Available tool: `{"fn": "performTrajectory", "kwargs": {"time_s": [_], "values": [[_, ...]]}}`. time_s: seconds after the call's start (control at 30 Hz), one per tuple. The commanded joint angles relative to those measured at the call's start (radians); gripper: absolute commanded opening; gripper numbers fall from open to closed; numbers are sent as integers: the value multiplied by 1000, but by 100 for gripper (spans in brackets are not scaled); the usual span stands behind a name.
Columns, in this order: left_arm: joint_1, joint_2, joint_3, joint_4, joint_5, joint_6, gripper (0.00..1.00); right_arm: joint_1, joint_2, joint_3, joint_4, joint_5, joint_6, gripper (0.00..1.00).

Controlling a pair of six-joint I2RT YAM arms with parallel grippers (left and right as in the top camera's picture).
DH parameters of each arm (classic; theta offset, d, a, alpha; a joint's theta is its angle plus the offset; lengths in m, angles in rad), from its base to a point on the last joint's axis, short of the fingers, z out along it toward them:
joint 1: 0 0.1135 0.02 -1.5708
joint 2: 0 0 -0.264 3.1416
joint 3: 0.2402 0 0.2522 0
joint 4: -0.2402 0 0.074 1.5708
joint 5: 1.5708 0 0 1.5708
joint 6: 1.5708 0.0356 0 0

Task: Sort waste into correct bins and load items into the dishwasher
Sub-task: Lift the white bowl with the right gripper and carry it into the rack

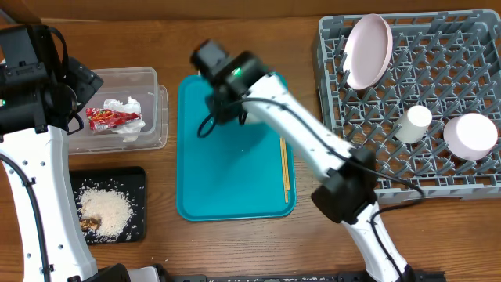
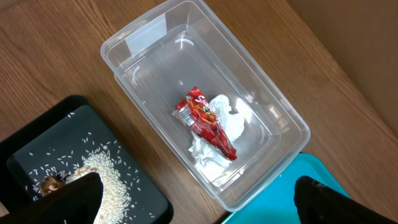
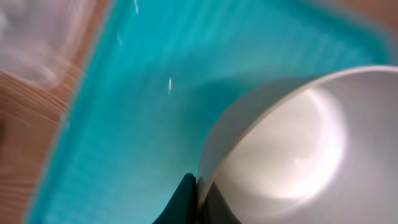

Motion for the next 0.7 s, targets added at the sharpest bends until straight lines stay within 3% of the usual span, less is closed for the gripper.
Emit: {"fn": "performTrajectory", "kwargs": {"time_s": [0.0,0.17,0.43,0.67], "values": [[-1,3,8,3,4,10,100,-106,-150,162,-33,0,16,4],[-1,3,8,3,4,9,100,-335,-257,260,-55,-132,8,4],[-1,3,8,3,4,9,100,-906,-315,240,-41,-737,-106,4],[-1,3,8,3,4,10,100,-1165,-256,103,72,-1003,-175,4]]}}
